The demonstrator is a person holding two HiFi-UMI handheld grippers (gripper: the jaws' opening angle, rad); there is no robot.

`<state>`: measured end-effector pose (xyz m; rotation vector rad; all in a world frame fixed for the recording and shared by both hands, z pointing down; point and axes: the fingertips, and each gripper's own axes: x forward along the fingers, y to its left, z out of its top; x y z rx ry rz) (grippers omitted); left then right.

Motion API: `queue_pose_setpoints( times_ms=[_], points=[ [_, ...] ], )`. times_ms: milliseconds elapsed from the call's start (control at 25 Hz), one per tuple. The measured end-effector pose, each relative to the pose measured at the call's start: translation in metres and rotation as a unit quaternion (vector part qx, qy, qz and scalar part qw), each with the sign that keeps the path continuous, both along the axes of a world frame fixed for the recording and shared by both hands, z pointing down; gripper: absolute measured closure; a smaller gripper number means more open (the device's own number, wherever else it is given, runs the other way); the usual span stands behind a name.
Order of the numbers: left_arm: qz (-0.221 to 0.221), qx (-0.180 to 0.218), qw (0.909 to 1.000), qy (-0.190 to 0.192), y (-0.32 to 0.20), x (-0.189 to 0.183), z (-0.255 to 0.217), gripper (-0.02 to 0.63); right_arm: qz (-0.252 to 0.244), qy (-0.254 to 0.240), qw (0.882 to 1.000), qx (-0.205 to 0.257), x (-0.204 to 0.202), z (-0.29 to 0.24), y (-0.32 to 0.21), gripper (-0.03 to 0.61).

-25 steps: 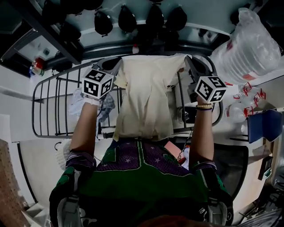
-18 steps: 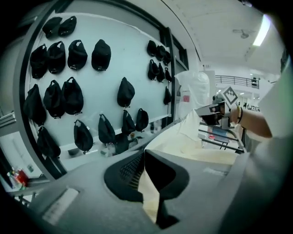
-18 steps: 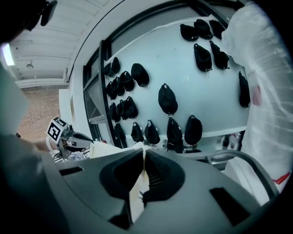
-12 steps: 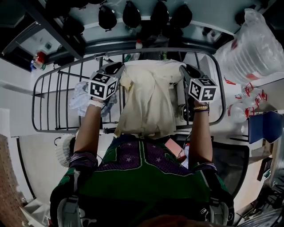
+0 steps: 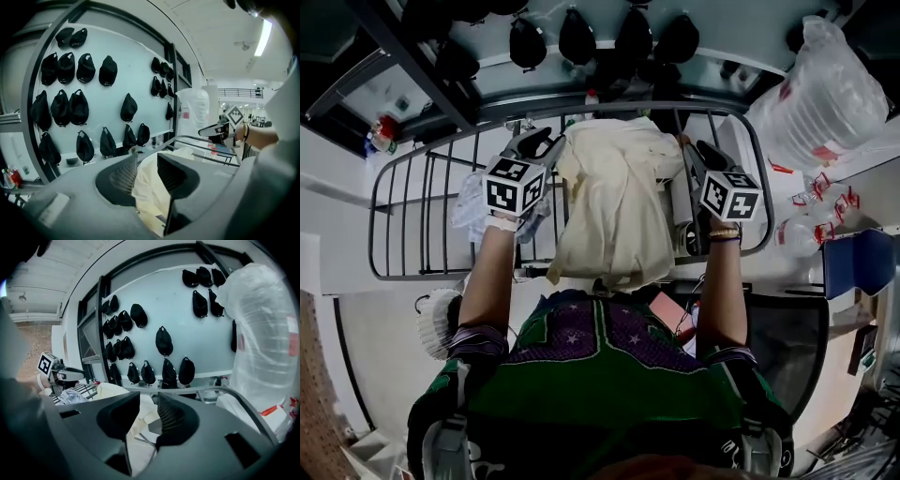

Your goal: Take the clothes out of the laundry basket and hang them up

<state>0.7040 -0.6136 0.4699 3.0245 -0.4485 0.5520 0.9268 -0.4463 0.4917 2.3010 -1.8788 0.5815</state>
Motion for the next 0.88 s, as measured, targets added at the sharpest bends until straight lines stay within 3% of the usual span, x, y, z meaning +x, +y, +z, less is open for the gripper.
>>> queue_pose_setpoints(
  times_ms=[520,880],
  points=[
    [0.025,0.031,0.9946,0.096,0.054,-0.067,-0.090,0.479,0.033,0.024,0.998,0.048,-0.075,-0.059,0.040,0.474],
    [0.036,0.052,0.9832,0.171,0.088,-0.134,-0.159,0.479,0.035,0.051,0.993,0.099,-0.149,-0.114,0.063,0.474]
  ],
)
